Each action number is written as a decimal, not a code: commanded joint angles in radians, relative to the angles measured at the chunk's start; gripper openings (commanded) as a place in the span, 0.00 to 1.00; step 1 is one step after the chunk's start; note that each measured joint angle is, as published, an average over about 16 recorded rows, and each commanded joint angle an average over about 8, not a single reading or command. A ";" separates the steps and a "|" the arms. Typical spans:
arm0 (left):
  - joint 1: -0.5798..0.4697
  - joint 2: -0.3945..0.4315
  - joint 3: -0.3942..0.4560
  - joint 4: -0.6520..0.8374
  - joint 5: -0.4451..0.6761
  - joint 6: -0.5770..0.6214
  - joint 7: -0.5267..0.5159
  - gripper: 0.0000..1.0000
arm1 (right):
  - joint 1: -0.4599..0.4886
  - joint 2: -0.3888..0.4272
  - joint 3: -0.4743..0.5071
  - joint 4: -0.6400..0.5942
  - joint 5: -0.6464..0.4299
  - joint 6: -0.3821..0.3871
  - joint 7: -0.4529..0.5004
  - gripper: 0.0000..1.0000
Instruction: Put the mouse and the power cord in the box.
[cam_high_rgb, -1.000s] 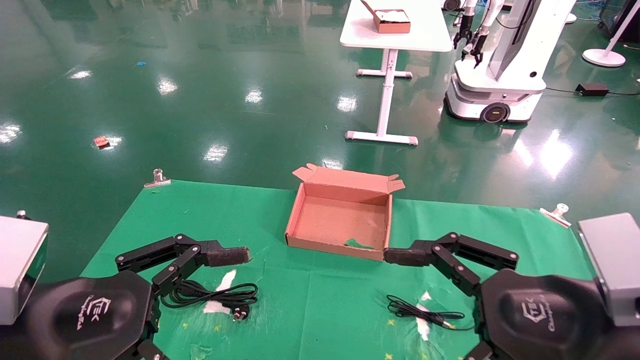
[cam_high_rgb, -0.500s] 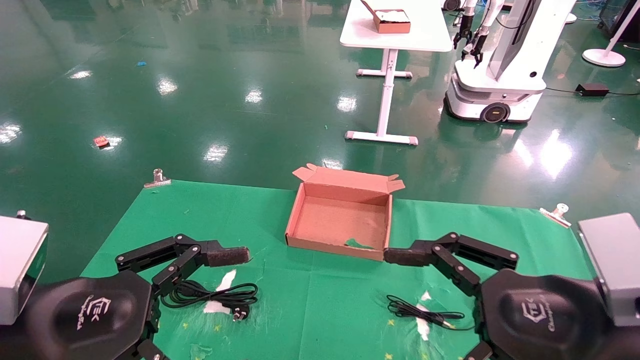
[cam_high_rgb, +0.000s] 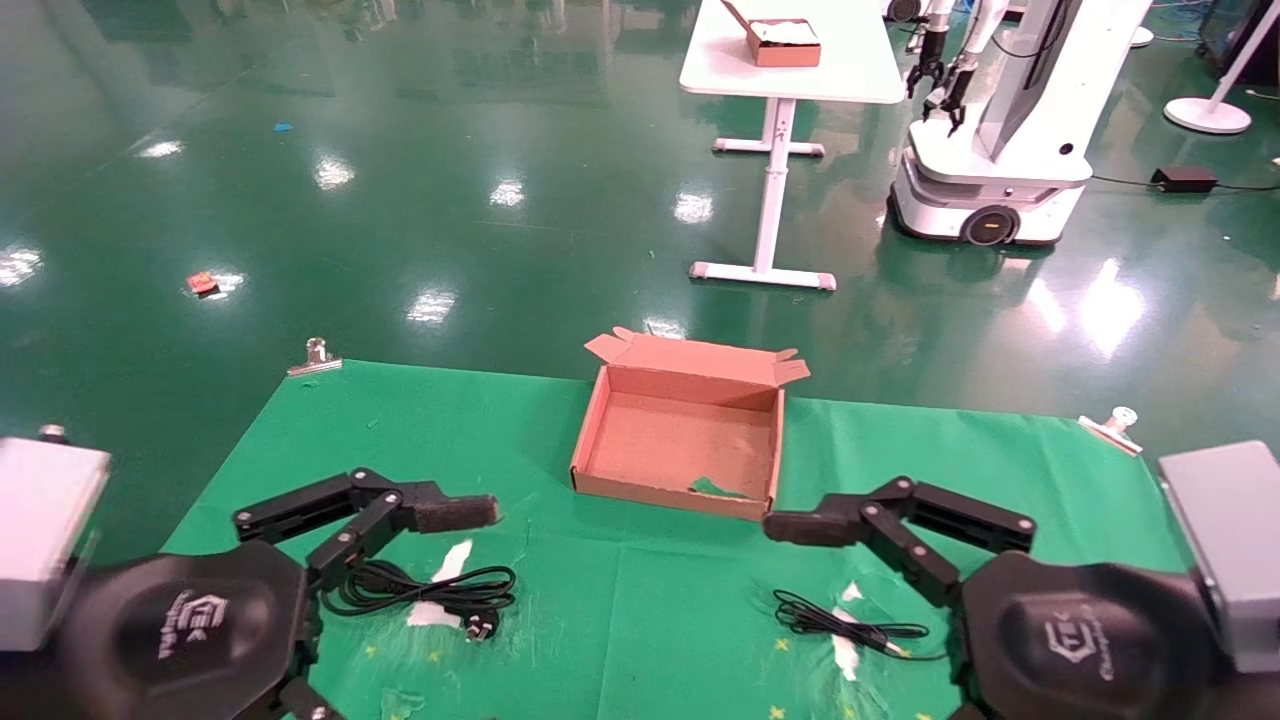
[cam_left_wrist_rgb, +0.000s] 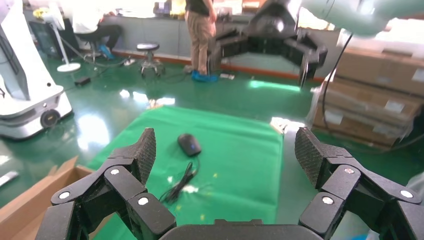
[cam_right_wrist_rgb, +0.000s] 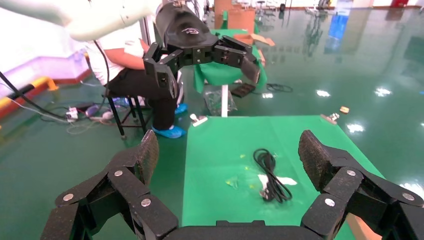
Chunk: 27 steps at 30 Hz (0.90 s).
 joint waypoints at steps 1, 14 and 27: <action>-0.011 0.001 0.007 0.005 0.021 0.004 0.007 1.00 | 0.002 0.002 -0.002 -0.006 -0.008 -0.003 -0.003 1.00; -0.245 0.139 0.179 0.369 0.358 0.058 0.224 1.00 | 0.179 -0.046 -0.173 -0.328 -0.278 -0.059 -0.217 1.00; -0.461 0.365 0.370 0.808 0.746 -0.154 0.524 1.00 | 0.402 -0.233 -0.365 -0.749 -0.694 0.096 -0.534 1.00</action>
